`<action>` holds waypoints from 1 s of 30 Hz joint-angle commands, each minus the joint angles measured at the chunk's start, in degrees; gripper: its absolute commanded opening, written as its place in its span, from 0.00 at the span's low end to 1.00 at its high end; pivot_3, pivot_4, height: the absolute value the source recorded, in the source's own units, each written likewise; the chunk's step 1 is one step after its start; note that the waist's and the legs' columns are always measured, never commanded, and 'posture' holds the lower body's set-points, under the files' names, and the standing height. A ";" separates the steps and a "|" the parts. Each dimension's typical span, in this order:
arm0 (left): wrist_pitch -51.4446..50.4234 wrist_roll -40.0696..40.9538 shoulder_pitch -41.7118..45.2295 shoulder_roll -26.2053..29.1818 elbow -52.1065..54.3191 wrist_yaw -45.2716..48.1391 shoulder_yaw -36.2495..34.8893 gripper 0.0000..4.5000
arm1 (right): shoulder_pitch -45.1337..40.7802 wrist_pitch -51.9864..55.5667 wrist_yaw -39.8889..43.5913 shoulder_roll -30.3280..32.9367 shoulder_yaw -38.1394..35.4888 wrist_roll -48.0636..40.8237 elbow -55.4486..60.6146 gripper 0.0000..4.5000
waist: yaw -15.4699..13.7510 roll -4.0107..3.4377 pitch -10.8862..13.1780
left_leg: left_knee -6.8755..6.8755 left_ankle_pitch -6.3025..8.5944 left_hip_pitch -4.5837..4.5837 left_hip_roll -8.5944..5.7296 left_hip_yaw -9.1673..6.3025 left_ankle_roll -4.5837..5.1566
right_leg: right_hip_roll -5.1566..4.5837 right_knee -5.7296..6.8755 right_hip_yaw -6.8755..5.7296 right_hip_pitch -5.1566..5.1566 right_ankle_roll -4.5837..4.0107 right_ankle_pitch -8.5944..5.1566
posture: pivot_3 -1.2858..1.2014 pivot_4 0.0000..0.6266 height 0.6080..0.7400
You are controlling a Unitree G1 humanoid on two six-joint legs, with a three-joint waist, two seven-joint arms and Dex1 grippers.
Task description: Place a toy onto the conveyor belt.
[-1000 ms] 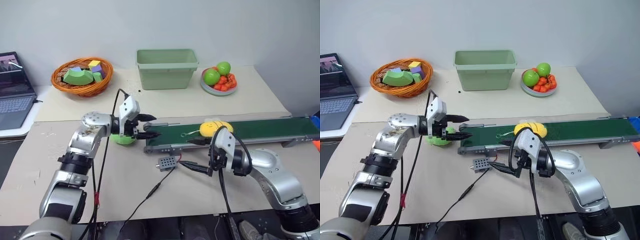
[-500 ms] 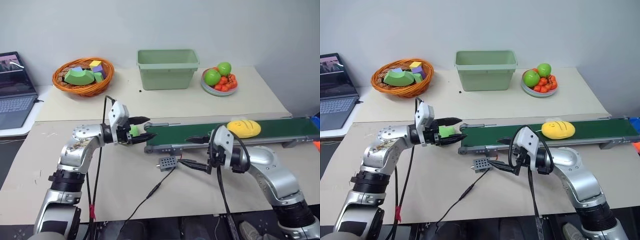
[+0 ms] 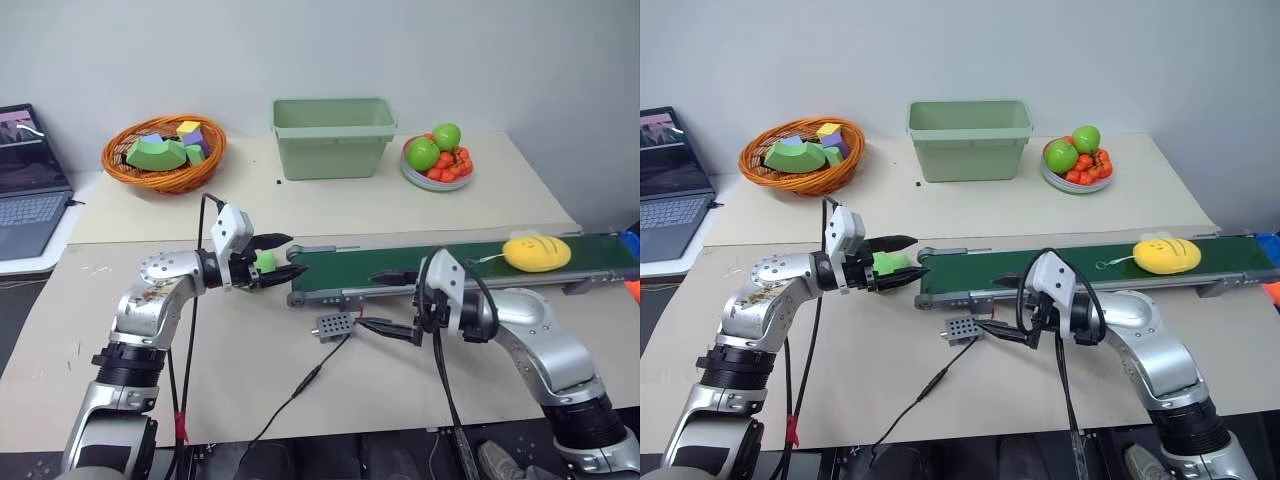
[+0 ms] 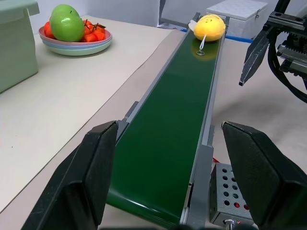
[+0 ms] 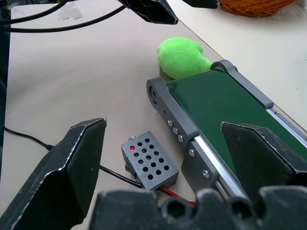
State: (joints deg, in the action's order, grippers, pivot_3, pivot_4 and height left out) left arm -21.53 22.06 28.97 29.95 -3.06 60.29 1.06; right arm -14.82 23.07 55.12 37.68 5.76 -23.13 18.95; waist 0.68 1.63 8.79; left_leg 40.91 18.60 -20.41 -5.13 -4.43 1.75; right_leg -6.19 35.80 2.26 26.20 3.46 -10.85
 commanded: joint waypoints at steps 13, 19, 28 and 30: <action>0.78 0.20 0.44 0.81 1.48 -0.24 -0.52 0.81 | -0.79 -2.09 0.55 -0.58 -0.41 0.42 0.46 1.00 | -0.01 0.00 0.00 | 0.00 0.00 0.00 0.00 0.00 0.00 | 0.00 0.00 0.00 0.00 0.00 0.00 | 0.52 0.24 0.91; 0.78 0.29 0.63 0.57 1.39 -0.20 -0.38 0.81 | -0.42 -1.98 0.44 -0.43 -0.65 0.41 0.71 1.00 | -0.02 0.00 0.00 | 0.00 0.00 0.00 0.00 0.00 0.00 | 0.00 0.00 0.00 0.00 0.00 0.00 | 0.52 0.24 0.91; 0.21 0.71 0.84 0.55 1.58 0.28 -0.14 0.81 | 0.05 -1.85 0.22 -0.39 -0.81 0.31 1.09 1.00 | -0.01 0.00 0.00 | 0.00 0.00 0.00 0.00 0.00 0.00 | 0.00 0.00 0.00 0.00 0.00 0.00 | 0.52 0.24 0.91; 0.22 0.75 0.78 0.58 1.64 0.38 -0.14 0.81 | 0.11 -1.88 0.18 -0.41 -0.77 0.35 1.08 1.00 | -0.01 0.00 0.00 | 0.00 0.00 0.00 0.00 0.00 0.00 | 0.00 0.00 0.00 0.00 0.00 0.00 | 0.52 0.24 0.91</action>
State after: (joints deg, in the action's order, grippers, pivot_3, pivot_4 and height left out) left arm -21.56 22.12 28.98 30.08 -3.06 60.31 1.18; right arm -14.69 22.59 55.46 37.34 6.06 -22.68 18.51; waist 0.67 1.63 8.79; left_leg 40.91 18.60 -20.41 -5.13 -4.43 1.75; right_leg -6.19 35.80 2.26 26.20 3.46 -10.85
